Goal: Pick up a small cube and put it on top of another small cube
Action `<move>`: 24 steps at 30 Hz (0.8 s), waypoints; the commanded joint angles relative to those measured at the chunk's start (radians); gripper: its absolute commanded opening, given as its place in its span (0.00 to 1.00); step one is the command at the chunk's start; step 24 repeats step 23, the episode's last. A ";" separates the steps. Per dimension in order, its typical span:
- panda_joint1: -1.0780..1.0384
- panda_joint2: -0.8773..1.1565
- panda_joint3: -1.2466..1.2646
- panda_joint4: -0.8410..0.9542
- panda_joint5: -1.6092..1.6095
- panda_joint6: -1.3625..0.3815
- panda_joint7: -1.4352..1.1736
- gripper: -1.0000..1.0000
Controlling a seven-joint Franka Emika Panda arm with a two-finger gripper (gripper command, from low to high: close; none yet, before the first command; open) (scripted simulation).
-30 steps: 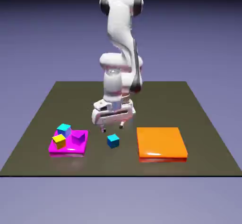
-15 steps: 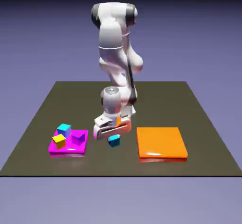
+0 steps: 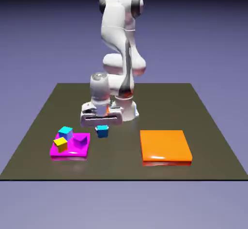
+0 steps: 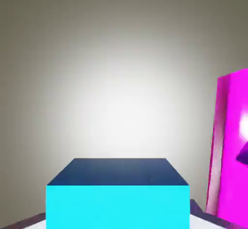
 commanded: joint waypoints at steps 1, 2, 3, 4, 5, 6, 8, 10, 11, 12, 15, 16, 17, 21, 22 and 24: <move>-0.009 -0.004 -0.016 0.015 -0.005 -0.019 0.043 0.00; -0.022 -0.009 -0.032 0.030 -0.011 -0.038 0.087 0.00; -0.035 -0.013 -0.048 0.045 -0.016 -0.057 0.130 0.00; -0.048 -0.018 -0.065 0.060 -0.022 -0.077 0.174 0.00; -0.061 -0.022 -0.081 0.075 -0.027 -0.096 0.217 0.00; -0.074 -0.027 -0.097 0.089 -0.032 -0.115 0.261 0.00; -0.100 -0.036 -0.130 0.119 -0.043 -0.154 0.348 0.00; -0.126 -0.045 -0.162 0.149 -0.054 -0.192 0.435 0.00; -0.139 -0.049 -0.179 0.164 -0.059 -0.211 0.478 0.00; -0.152 -0.054 -0.195 0.179 -0.065 -0.231 0.522 0.00; -0.164 -0.021 -0.206 0.187 -0.063 -0.206 0.553 0.00; -0.165 0.015 -0.205 0.183 -0.057 -0.166 0.548 0.00; -0.166 0.051 -0.203 0.179 -0.051 -0.126 0.544 0.00; -0.169 0.133 -0.199 0.170 -0.037 -0.037 0.534 1.00; -0.169 0.133 -0.199 0.170 -0.037 -0.037 0.534 1.00; -0.168 0.096 -0.200 0.174 -0.043 -0.077 0.539 1.00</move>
